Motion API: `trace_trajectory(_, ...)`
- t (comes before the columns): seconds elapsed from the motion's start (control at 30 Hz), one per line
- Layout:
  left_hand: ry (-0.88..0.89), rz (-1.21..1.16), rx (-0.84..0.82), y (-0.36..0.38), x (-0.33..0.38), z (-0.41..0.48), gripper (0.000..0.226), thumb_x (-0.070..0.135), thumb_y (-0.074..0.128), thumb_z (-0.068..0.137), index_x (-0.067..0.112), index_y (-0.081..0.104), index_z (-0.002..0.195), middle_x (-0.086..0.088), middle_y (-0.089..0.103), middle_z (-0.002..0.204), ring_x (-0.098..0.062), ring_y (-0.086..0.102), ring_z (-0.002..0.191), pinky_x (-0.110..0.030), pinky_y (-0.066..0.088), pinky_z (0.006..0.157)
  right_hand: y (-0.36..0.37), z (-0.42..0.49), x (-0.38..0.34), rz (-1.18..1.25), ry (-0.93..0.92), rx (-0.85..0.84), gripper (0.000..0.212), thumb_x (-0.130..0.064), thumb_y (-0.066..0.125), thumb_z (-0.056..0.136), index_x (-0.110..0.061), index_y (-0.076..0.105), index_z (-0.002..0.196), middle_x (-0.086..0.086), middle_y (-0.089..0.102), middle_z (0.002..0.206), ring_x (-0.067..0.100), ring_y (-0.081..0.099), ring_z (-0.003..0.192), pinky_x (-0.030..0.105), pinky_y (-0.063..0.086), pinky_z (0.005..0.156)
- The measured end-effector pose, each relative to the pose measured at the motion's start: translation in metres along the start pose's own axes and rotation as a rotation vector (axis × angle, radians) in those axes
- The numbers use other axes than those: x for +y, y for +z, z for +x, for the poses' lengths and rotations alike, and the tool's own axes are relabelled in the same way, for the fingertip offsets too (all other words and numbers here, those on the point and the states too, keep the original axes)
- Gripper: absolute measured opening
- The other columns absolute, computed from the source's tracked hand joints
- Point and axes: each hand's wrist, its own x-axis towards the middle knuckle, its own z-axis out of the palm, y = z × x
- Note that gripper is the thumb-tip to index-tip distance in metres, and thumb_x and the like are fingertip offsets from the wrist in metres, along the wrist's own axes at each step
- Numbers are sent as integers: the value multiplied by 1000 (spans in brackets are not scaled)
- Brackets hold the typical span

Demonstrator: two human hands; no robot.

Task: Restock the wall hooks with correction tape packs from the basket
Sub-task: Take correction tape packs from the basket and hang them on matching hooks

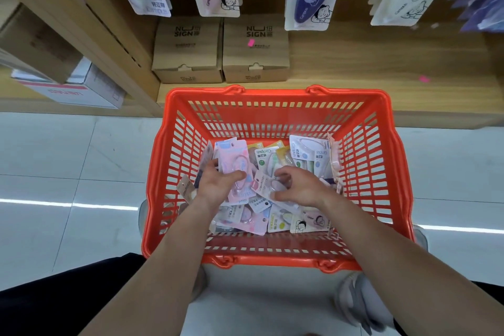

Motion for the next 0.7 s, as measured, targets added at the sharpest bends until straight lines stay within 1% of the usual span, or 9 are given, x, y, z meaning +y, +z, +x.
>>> trace_trajectory(0.07,2,18,-1,-3,1,-2,69,16,88,72,16,59,134,1,76,110,-17,74,96,-43,61,87,1,0,-1,-110,18,-21,81,-45,87,77,-22,51,145,-1,60,132,18,60,116,35,49,99)
trace_trajectory(0.17,13,38,2,-9,4,-11,56,5,82,82,15,58,131,1,74,107,-5,71,83,-23,57,61,4,-1,-2,-336,-2,-39,84,-58,86,71,-19,56,138,1,56,124,21,53,115,35,45,92)
trace_trajectory(0.27,19,52,1,-14,10,-17,48,3,78,85,18,57,126,8,71,94,0,67,76,-16,51,52,-1,-7,-4,-203,-35,43,64,-55,85,74,-23,61,124,-5,60,115,18,58,108,34,48,85)
trace_trajectory(0.33,36,54,3,-17,19,-23,50,5,79,85,15,55,127,9,69,92,-3,66,78,-18,50,53,-9,-16,-9,27,-71,119,46,-44,84,81,-28,62,119,-12,68,111,12,65,104,31,51,84)
trace_trajectory(0.4,56,50,-6,-20,29,-30,56,7,81,85,12,51,132,2,70,101,-9,67,83,-17,50,52,-20,-29,-18,184,-113,183,39,-34,81,87,-28,63,121,-16,69,112,8,64,105,26,48,83)
trace_trajectory(0.5,96,48,-43,-24,49,-45,63,11,85,81,9,52,135,-9,72,116,-18,72,92,-27,58,67,-37,-48,-34,391,-142,202,27,-19,76,92,-28,67,116,-13,73,113,10,68,108,38,52,99)
trace_trajectory(0.57,125,25,-65,-28,65,-60,59,10,85,81,9,54,131,-11,73,115,-22,73,95,-34,59,77,-49,-61,-45,458,-149,198,28,-14,75,92,-27,66,115,-8,76,111,12,70,107,43,52,103)
trace_trajectory(0.67,172,-8,-87,-34,93,-85,52,11,83,83,12,53,125,-6,72,112,-22,72,96,-34,57,80,-65,-80,-65,530,-160,223,44,-20,78,82,-24,64,124,-4,76,115,18,72,108,52,52,104)
trace_trajectory(0.7,193,-5,-101,-37,103,-94,53,13,83,83,12,53,127,-6,72,114,-22,72,99,-35,57,82,-71,-89,-74,557,-187,230,43,-16,78,83,-21,65,124,-1,77,114,21,73,107,53,54,102)
